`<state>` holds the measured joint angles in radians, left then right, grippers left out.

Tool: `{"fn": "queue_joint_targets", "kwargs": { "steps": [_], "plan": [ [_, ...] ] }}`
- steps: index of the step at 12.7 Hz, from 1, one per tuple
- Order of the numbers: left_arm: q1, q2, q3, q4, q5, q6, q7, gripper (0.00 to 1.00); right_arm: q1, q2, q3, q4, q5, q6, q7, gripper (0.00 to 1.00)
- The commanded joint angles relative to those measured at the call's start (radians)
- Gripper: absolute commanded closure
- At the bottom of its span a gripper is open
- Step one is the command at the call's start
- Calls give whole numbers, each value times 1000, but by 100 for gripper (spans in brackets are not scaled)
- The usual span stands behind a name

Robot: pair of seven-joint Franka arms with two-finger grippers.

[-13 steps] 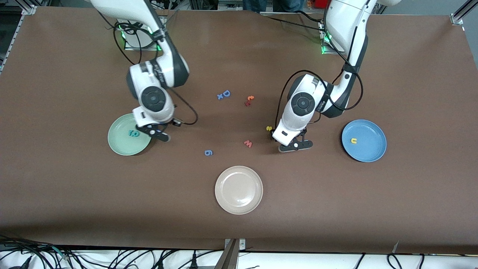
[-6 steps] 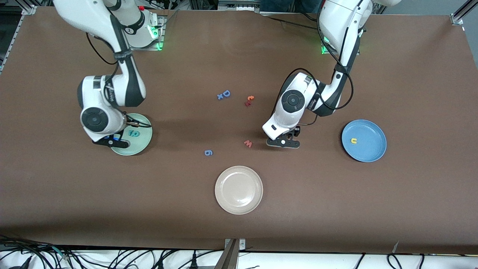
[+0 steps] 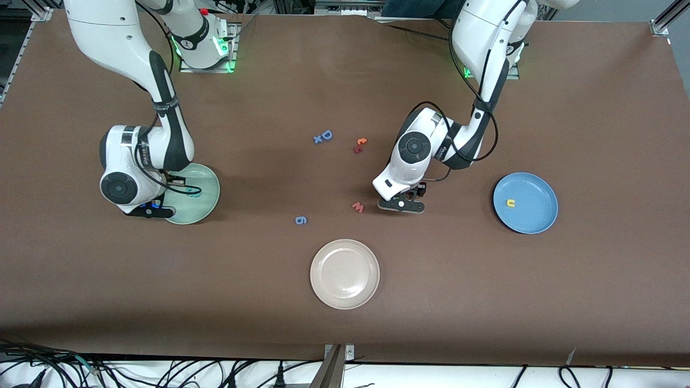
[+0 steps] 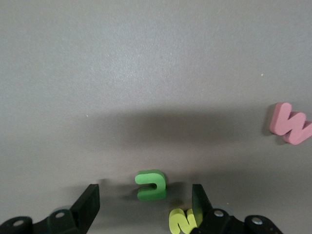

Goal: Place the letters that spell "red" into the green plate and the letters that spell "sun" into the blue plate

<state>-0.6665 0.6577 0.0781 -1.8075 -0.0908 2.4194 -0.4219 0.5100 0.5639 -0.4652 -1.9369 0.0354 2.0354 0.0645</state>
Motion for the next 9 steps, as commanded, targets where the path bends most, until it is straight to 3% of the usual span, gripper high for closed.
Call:
{"fn": "queue_joint_targets", "kwargs": {
  "steps": [1, 3, 4, 5, 6, 9],
  "plan": [
    [-8, 13, 6, 7, -9, 16, 11, 17, -4, 4, 13, 18, 18, -3, -8, 87],
    [-7, 14, 6, 7, -9, 18, 14, 22, -4, 4, 13, 22, 18, -4, -8, 83],
    [-7, 16, 8, 7, -9, 18, 18, 23, -4, 4, 13, 22, 18, -7, -8, 75],
    [-7, 20, 8, 7, -7, 18, 18, 26, -4, 4, 13, 24, 18, -9, -8, 58],
    [-7, 23, 8, 7, -6, 20, 20, 28, -4, 4, 13, 29, 18, -11, -3, 33],
    [-5, 31, 9, 7, -3, 33, 20, 36, -1, 1, 13, 36, 27, -14, -6, 25]
  ]
}}
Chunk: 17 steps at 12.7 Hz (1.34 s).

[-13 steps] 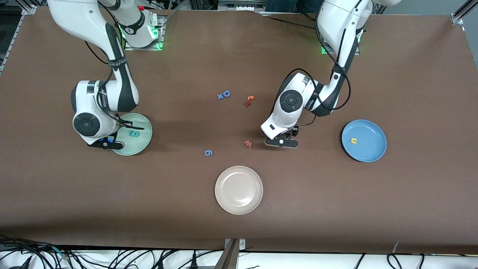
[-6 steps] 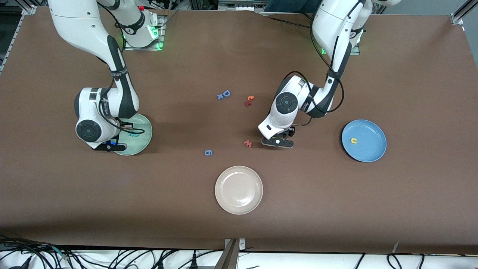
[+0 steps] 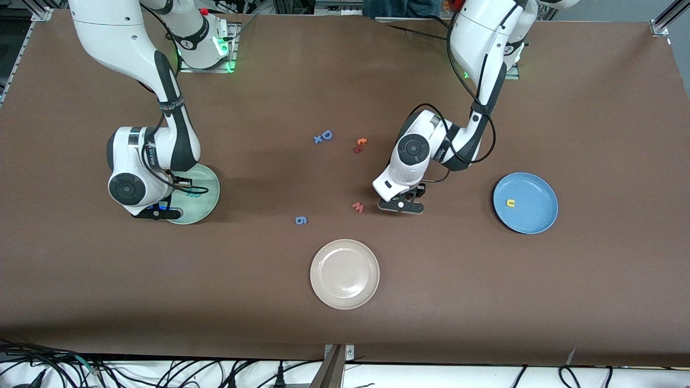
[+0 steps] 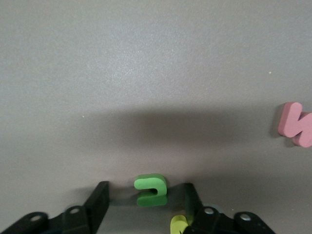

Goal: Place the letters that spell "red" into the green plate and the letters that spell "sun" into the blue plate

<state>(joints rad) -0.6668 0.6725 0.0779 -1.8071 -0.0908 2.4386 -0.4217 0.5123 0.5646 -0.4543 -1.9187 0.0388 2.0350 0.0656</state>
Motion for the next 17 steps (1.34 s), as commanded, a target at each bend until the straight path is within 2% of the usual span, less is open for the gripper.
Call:
{"fn": "queue_joint_targets", "kwargs": {
  "steps": [1, 2, 4, 6, 7, 8, 9, 11, 15, 17],
  "plan": [
    [-5, 18, 10, 6, -1, 14, 20, 40, 2, -6, 2, 21, 36, -19, -10, 21],
    [-5, 18, 10, 6, -1, 14, 21, 44, 3, -9, 2, 48, 36, -48, -18, 21],
    [-5, 19, 10, 6, 0, 14, 21, 55, 6, -29, 6, 172, 46, -230, -10, 21],
    [-2, 21, 10, 6, 0, 14, 23, 67, 9, -31, 5, 309, 82, -387, -13, 16],
    [1, 19, 11, 8, -3, 14, 26, 77, 9, -44, 0, 346, 107, -424, -19, 13],
    [4, 19, 13, 8, -7, 14, 44, 81, 9, -81, 0, 371, 112, -453, -18, 8],
    [6, 19, 16, 8, -7, 13, 49, 81, 9, -125, 0, 382, 112, -461, -20, 2],
    [7, 9, 35, 11, -4, 4, 69, 84, 6, -205, -10, 392, 112, -464, -23, 1],
    [56, -88, 137, 9, -12, -123, 366, 84, 6, -322, -3, 493, 99, -556, -24, 1],
    [107, -132, 183, 6, -12, -194, 547, 83, 6, -327, -10, 515, 99, -561, -24, 1]
  ]
}}
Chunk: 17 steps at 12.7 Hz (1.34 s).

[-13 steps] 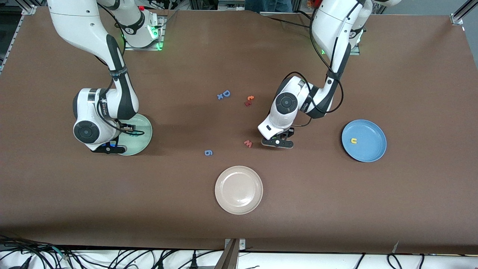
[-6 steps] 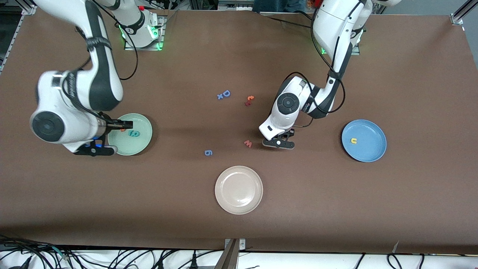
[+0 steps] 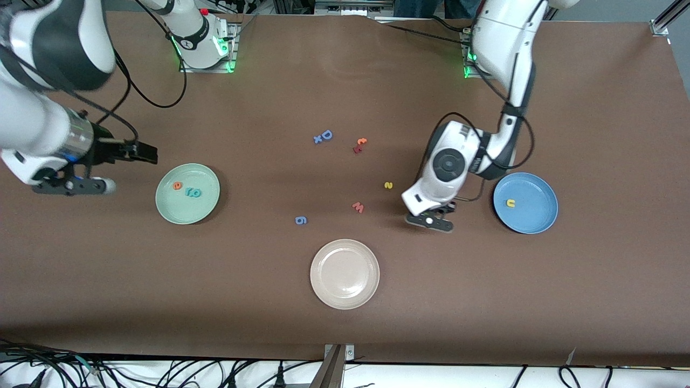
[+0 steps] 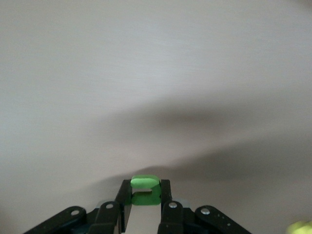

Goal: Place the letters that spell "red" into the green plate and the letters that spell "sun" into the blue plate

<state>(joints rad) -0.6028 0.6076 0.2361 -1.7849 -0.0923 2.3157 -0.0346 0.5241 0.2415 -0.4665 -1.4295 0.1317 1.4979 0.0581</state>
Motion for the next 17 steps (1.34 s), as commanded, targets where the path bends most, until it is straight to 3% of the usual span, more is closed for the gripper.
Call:
{"fn": "queue_joint_targets", "kwargs": {
  "steps": [1, 3, 6, 9, 12, 13, 15, 16, 17],
  "plan": [
    [70, -83, 49, -19, -10, -91, 250, 82, -6, -10, 5, 24, 0, -39, -21, 1],
    [148, -104, 58, -51, -10, -99, 434, 81, -13, -8, -7, 23, -6, -134, -52, 1],
    [274, -112, 60, -85, -32, -98, 667, 79, -36, -56, 14, -44, -26, -69, -40, 0],
    [353, -108, 60, -111, -32, -98, 768, 79, -192, -131, 204, -120, -78, 43, -43, 0],
    [374, -88, 60, -134, -32, -88, 785, 76, -330, -221, 310, -164, -99, 169, -41, 0],
    [374, -74, 60, -134, -35, -87, 783, 68, -390, -250, 339, -208, -90, 229, -47, 0],
    [373, -58, 58, -142, -49, -67, 780, 39, -427, -364, 385, -317, -109, 213, -47, 0],
    [373, -61, 58, -140, -49, -68, 782, 11, -450, -379, 388, -321, -116, 167, -55, 0],
    [373, -72, 57, -134, -49, -70, 783, 0, -479, -383, 408, -312, -127, 113, -60, 0]
  ]
}}
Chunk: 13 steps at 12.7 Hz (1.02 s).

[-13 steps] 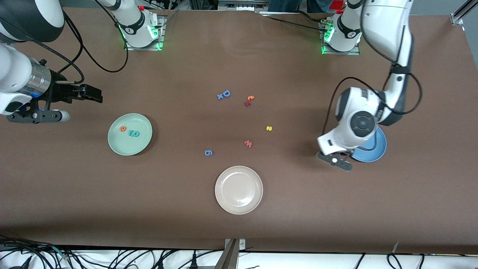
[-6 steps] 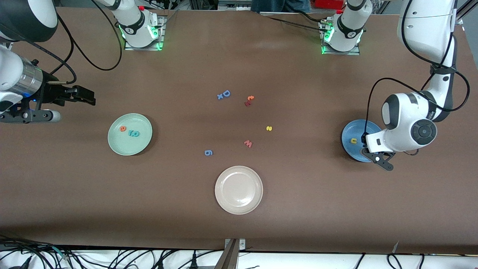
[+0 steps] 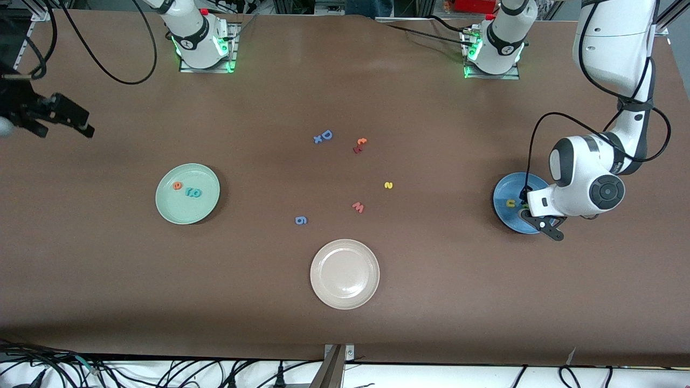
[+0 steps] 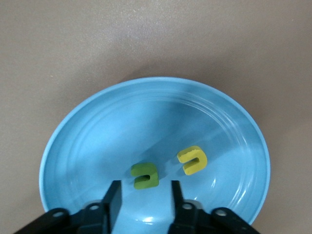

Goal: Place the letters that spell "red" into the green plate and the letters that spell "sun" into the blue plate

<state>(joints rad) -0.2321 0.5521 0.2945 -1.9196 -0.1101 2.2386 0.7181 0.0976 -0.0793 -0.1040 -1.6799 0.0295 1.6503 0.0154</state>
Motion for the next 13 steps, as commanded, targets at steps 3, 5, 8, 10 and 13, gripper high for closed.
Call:
{"fn": "queue_joint_targets", "kwargs": {
  "steps": [3, 5, 8, 10, 13],
  "plan": [
    [-79, -66, -34, 19, -62, -1, -104, 0, -72, -24, 87, -6, -79, -69, -32, 0],
    [-154, -80, -89, 17, -62, -1, -352, 0, -91, 4, 90, 31, -65, -107, -38, 0],
    [-249, -86, -167, 19, -59, -1, -726, 0, -95, 7, 90, 29, -37, -125, -37, 0],
    [-308, -61, -218, 30, -49, 15, -876, 0, -111, 16, 92, 29, -17, -124, -37, 0],
    [-387, -26, -227, 40, -51, 64, -1090, 0, -111, 47, 89, 52, -22, -68, -22, 0]
  ]
}}
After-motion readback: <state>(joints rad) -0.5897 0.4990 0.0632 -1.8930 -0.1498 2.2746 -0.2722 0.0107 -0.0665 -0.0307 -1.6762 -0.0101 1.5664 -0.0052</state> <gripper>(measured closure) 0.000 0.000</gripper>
